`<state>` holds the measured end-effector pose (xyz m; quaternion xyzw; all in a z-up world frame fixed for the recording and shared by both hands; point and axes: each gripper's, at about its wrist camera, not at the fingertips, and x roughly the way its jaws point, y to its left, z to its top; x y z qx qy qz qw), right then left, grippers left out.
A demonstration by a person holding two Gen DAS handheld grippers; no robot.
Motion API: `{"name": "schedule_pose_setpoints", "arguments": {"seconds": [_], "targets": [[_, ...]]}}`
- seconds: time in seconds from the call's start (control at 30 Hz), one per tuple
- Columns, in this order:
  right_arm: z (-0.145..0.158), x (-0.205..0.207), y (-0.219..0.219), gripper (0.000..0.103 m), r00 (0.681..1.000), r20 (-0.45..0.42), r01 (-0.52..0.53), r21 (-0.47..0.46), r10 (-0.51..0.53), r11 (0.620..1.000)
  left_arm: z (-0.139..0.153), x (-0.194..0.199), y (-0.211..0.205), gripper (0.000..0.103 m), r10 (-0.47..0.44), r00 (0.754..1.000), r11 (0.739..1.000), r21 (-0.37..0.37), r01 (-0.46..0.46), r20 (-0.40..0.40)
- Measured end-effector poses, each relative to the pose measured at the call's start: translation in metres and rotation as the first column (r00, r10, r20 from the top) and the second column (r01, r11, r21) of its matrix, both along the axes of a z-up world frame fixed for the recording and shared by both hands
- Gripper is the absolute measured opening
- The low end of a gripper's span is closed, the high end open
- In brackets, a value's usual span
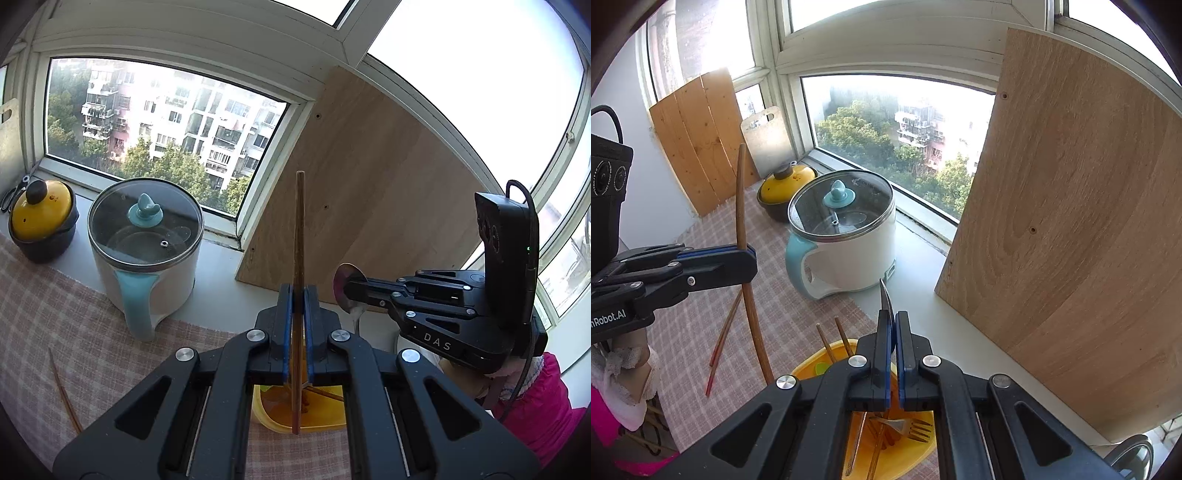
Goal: Organize utensils
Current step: 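Carry the chopstick and pink-handled spoon in both tools to the yellow container, then lower both tools into the container and open them to drop chopstick and spoon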
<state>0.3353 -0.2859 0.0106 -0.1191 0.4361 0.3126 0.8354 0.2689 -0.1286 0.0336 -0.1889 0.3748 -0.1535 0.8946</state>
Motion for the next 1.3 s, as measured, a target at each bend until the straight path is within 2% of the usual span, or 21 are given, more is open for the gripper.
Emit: {"name": "schedule_pose_setpoints", "arguments": {"seconds": [0.23,0.4,0.67,1.03,1.3], "targets": [[-0.016,0.013,-0.004,0.000,1.000,-0.013,0.024,-0.011,-0.024,1.000,-0.013,0.015,-0.009,0.003,-0.019,1.000,1.000,0.005,0.020,-0.024],[-0.024,0.016,-0.005,0.000,0.999,-0.024,0.026,-0.018,-0.027,0.999,-0.010,0.015,-0.007,0.003,-0.027,0.999,1.000,-0.011,0.027,-0.019],[-0.029,0.018,-0.005,0.000,0.999,-0.026,0.029,-0.029,-0.030,0.999,-0.010,0.018,-0.009,0.003,-0.031,0.999,1.000,0.004,0.031,-0.017],[-0.047,0.013,-0.006,0.000,0.998,-0.049,0.029,-0.054,-0.031,0.998,-0.039,0.014,-0.013,0.004,-0.036,0.996,0.999,0.018,0.038,-0.078],[-0.053,0.009,-0.007,0.000,0.997,-0.073,0.023,-0.048,-0.027,0.999,-0.046,0.008,-0.015,0.004,-0.049,0.994,0.999,0.016,0.051,-0.096]]}}
